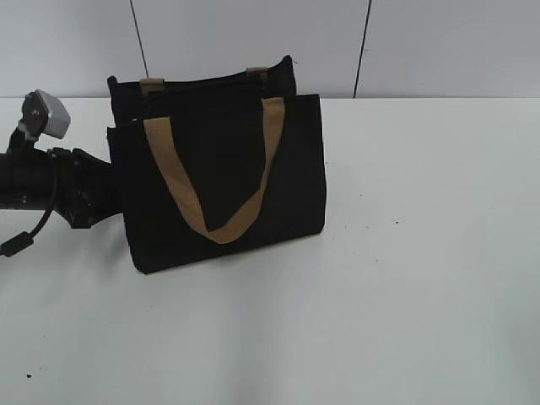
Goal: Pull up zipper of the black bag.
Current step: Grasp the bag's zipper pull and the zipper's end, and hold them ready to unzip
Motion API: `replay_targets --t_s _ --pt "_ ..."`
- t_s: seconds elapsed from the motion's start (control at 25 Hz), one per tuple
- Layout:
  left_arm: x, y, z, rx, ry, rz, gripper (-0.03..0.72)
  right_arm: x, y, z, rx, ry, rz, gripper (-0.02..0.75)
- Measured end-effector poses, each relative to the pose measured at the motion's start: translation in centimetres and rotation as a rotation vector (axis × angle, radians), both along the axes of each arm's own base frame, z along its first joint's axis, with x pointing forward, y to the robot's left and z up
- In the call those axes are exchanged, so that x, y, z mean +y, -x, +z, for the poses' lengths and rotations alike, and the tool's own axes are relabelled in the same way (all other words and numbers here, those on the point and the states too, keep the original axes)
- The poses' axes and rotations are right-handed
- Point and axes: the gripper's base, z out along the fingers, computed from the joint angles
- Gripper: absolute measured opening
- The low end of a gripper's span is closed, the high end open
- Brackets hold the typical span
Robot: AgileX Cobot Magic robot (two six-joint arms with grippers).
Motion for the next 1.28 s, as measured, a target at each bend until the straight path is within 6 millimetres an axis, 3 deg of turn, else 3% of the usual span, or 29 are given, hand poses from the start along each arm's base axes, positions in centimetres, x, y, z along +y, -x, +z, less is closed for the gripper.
replay_targets --t_s 0.24,0.4,0.52,0.6,0.68,0.92,1.04,1.16,1.28 --pt "-0.1 0.0 0.0 -0.024 -0.006 -0.019 0.422 0.0 0.0 0.0 0.000 0.000 0.000 0.504" --pt "-0.1 0.0 0.1 -0.040 -0.013 -0.031 0.359 0.0 0.0 0.0 0.000 0.000 0.000 0.504" --pt "-0.1 0.0 0.1 -0.042 -0.013 -0.033 0.251 0.0 0.0 0.0 0.000 0.000 0.000 0.504" --pt "-0.1 0.0 0.1 -0.042 -0.013 -0.033 0.127 0.0 0.0 0.0 0.000 0.000 0.000 0.504" --pt "-0.1 0.0 0.1 -0.043 -0.014 -0.033 0.050 0.0 0.0 0.0 0.000 0.000 0.000 0.504" --pt "-0.1 0.0 0.2 -0.045 -0.011 -0.034 0.032 0.0 0.0 0.0 -0.001 -0.001 0.001 0.504" --pt "0.1 0.0 1.2 -0.069 -0.013 -0.024 0.032 0.4 0.0 0.3 -0.009 -0.010 0.041 0.504" --pt "0.6 0.0 2.2 -0.080 -0.001 0.007 0.032 1.1 -1.1 1.8 0.032 -0.020 0.121 0.504" --pt "1.3 0.0 3.2 -0.084 0.013 0.042 0.032 1.6 -3.4 4.3 0.098 -0.026 0.185 0.493"
